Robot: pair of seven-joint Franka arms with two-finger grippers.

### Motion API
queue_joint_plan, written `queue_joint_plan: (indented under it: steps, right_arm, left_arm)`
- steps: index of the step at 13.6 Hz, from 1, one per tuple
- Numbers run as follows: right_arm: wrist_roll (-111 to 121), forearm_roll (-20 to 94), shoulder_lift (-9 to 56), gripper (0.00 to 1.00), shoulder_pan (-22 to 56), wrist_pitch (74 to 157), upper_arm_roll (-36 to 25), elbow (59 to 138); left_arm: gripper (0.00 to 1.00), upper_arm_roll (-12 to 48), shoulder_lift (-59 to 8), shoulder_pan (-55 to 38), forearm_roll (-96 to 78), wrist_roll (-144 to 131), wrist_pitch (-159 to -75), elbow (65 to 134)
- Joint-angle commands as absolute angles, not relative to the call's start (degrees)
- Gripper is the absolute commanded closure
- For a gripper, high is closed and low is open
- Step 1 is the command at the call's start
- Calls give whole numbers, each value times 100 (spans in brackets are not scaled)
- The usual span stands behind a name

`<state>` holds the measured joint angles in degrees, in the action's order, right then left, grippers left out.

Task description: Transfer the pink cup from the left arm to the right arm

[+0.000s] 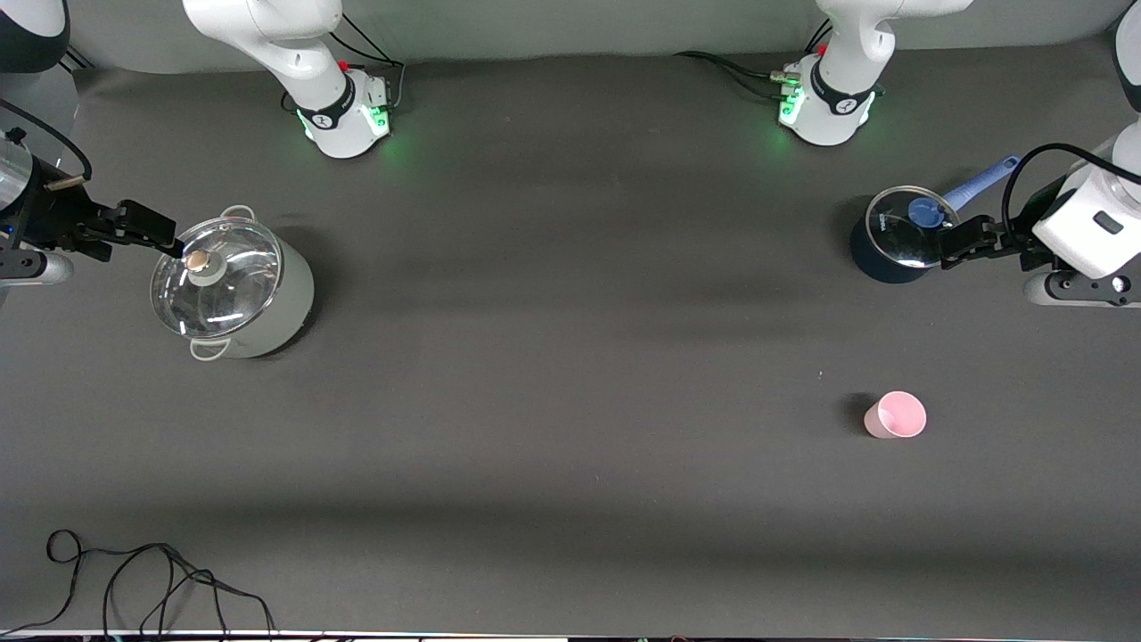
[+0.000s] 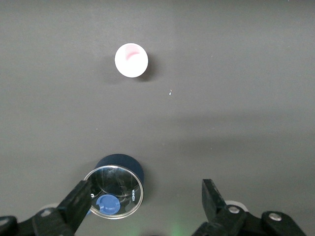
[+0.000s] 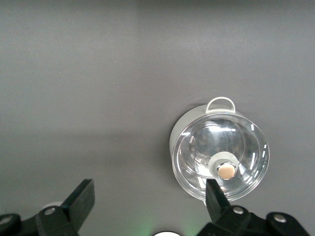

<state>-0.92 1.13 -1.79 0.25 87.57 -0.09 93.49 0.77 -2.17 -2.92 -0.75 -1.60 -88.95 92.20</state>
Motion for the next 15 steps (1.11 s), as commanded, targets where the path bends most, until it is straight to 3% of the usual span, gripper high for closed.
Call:
queue_joint_plan:
  steps: [1,15]
  right_arm:
    - [-9,70,-88,0,62,8666,-26,9176]
    - [0,88,-88,0,70,8666,-35,9272]
  left_arm:
    - [0,44,-255,-343,-114,-105,-8798,9097]
    - [0,44,-456,-404,-53,-97,-8798,8772]
